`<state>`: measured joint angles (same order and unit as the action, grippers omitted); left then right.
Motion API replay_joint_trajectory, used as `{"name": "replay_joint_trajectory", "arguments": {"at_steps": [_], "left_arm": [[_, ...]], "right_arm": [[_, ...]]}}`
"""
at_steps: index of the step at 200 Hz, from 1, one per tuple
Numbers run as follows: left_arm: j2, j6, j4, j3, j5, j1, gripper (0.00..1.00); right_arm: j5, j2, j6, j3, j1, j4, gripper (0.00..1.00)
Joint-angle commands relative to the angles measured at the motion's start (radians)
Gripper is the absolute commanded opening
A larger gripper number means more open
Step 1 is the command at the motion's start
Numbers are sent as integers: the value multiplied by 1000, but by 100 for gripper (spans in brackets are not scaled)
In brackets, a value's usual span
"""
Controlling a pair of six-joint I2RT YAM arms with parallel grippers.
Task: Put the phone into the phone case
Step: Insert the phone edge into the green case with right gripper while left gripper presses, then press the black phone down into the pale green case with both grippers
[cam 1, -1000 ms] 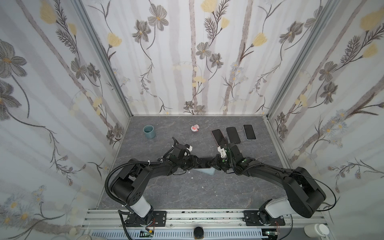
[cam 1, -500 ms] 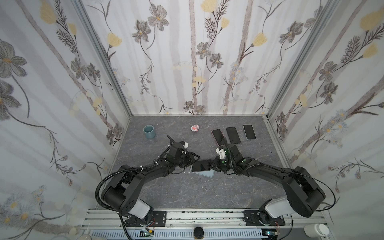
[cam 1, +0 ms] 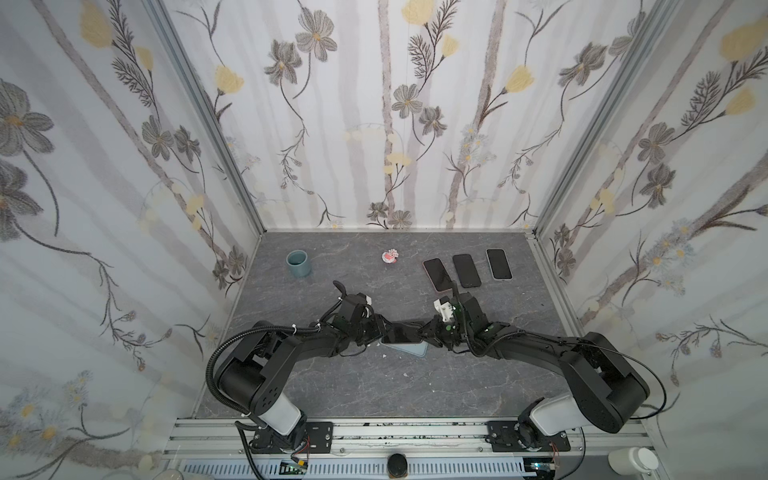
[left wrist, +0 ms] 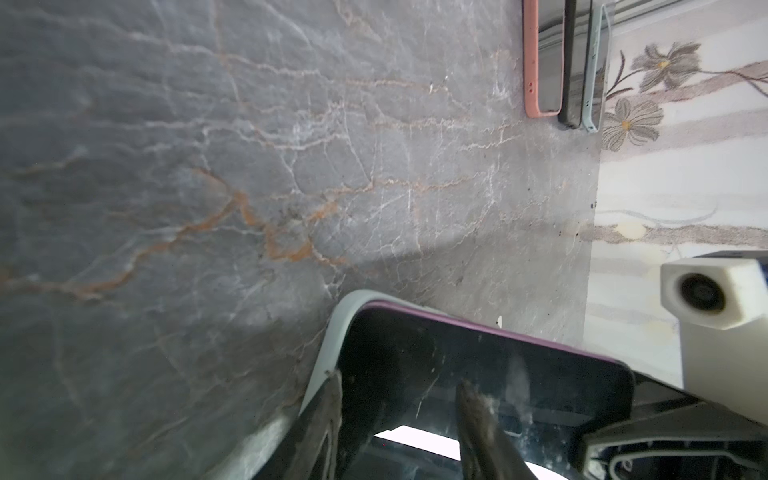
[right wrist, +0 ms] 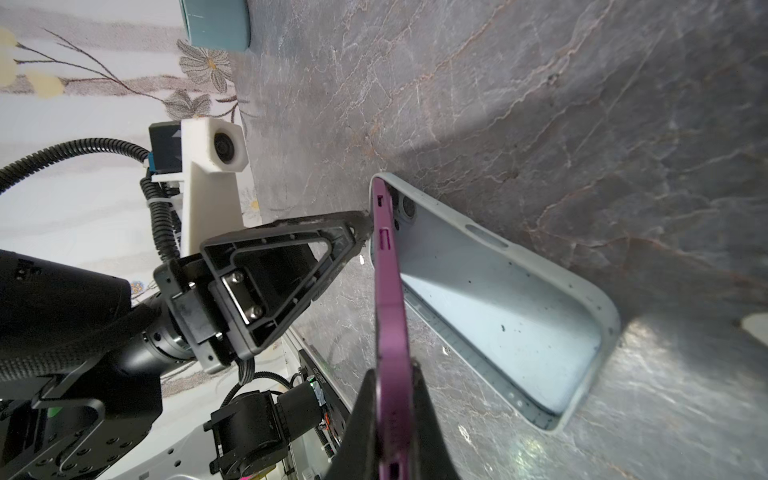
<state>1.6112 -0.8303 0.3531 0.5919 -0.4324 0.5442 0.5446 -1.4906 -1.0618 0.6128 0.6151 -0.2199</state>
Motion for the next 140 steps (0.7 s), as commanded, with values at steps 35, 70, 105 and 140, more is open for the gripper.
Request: {"name": "replay_joint_trajectory", "arguments": {"at_steps": [35, 70, 105, 140], "left_arm": [[-5, -62, 17, -35, -38, 31, 48], [-95, -63, -15, -66, 35, 32, 48], [-168, -2, -79, -47, 141, 25, 49], [-97, 70, -122, -6, 146, 25, 51]], "right_arm": [[-46, -33, -45, -34, 1, 15, 0], [-63, -9, -43, -55, -6, 36, 0], [-57, 1, -30, -74, -17, 54, 0], [-48, -9, -29, -79, -20, 43, 0]]}}
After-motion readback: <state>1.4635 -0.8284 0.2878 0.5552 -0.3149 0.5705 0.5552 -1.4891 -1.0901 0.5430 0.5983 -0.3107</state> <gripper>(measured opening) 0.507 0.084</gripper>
